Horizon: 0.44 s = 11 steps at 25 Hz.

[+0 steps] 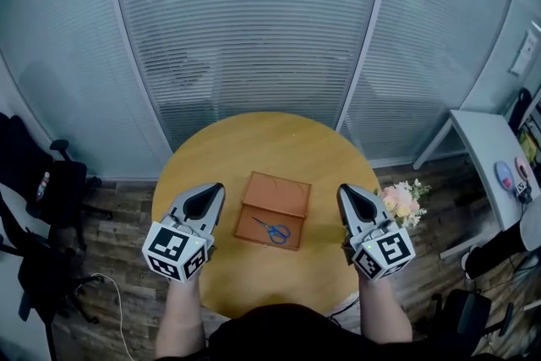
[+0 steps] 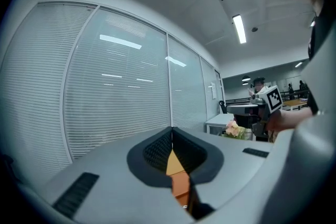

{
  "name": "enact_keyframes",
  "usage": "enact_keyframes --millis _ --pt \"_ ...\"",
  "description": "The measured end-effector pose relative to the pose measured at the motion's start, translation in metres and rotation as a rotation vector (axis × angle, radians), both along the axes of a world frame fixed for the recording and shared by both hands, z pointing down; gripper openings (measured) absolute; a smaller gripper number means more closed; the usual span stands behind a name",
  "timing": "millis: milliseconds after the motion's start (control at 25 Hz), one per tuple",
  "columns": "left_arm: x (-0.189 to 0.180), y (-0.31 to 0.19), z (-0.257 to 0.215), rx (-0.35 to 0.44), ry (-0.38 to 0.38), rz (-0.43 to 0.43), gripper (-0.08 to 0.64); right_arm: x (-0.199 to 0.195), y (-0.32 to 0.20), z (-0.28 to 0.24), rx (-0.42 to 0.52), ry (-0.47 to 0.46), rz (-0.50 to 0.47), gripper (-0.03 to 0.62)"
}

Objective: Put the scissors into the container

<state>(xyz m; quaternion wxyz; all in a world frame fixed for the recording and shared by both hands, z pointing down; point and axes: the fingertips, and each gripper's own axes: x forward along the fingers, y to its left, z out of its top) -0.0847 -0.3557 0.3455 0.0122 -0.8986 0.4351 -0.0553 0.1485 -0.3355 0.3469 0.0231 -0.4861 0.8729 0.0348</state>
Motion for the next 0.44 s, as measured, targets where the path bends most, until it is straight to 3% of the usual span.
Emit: enact_keyframes --millis 440 --pt "-0.0075 -0.0004 0.0059 -0.003 0.008 0.0 0.014 -0.0057 0.0021 0.0053 -0.02 -0.015 0.013 0.034"
